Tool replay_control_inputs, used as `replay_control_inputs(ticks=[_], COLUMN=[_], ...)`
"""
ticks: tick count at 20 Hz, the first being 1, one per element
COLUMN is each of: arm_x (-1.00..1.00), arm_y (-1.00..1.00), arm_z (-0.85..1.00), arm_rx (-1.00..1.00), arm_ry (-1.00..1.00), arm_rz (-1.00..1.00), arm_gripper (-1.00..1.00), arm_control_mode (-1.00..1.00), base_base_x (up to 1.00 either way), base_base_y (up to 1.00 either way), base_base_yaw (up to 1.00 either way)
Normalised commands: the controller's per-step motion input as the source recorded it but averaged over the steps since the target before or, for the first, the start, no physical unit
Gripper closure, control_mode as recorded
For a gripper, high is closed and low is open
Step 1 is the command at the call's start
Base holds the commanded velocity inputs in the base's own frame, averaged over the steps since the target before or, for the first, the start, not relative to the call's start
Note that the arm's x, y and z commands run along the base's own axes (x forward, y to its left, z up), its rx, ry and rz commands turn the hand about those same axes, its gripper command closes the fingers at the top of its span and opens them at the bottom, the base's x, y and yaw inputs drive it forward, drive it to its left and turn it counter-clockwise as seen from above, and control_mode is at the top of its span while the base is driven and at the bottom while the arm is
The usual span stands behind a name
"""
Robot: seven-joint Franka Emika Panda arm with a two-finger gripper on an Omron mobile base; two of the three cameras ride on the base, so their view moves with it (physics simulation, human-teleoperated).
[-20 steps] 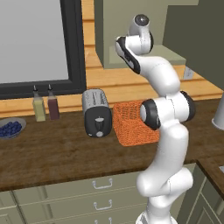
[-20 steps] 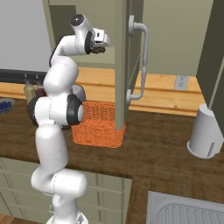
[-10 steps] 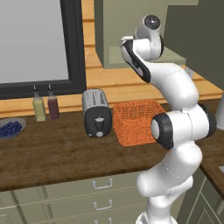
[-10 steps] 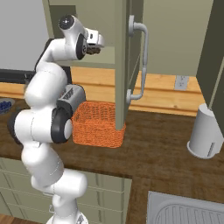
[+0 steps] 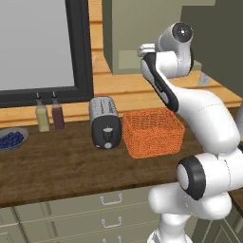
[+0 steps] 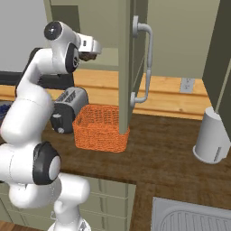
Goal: Open the cabinet, pick up the bread from the cabinet and place it in the basket. Then move the basket to the dining counter.
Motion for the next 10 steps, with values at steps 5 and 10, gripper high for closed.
replay_control_inputs(ticks=[5,10], arm_x=[-1.0,-1.0], arm_y=[0.0,0.0], arm_z=[0.21,0.0], arm_rx=[0.04,0.05], arm_ry=[0.0,0.04], arm_rz=[0.0,0.0], arm_gripper=[1.0,1.0], arm_control_mode=[-1.0,-1.0], base_base_x=[0.0,0.0], base_base_y=[0.0,0.0], base_base_yaw=[0.0,0.0])
